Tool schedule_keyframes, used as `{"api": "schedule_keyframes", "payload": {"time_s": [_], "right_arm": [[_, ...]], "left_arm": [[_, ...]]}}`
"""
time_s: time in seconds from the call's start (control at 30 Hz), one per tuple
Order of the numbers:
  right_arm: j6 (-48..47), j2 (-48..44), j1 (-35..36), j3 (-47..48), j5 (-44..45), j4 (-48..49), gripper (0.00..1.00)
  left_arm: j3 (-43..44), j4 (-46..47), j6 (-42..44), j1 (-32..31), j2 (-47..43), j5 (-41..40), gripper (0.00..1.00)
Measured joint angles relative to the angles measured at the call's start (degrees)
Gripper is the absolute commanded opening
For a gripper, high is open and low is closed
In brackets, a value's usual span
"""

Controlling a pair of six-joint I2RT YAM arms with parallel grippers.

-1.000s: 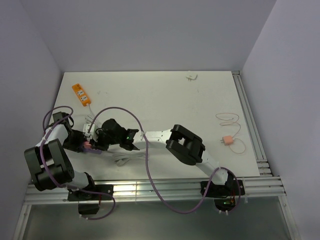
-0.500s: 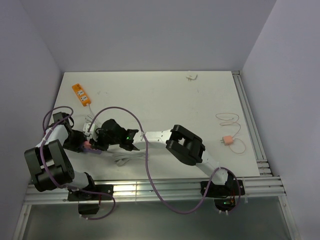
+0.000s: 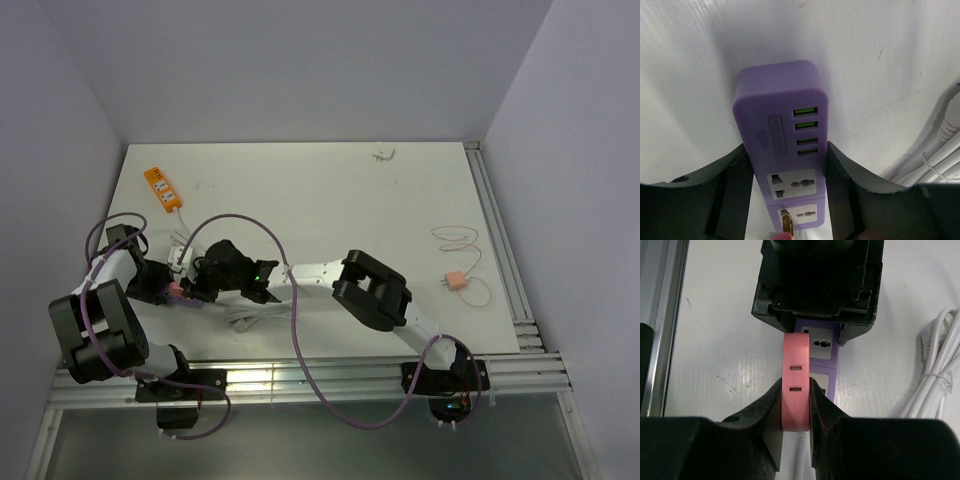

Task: Insert the plug

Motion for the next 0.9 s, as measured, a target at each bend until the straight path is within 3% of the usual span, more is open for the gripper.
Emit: {"api": "schedule_keyframes", "payload": {"time_s": [0.9], "right_arm": [[1.3, -0.5, -0.9, -0.6, -1.8, -0.6, 0.0]], "left_arm": [[-0.7, 0.2, -0.8, -0.3, -0.1, 0.6, 0.0]]}}
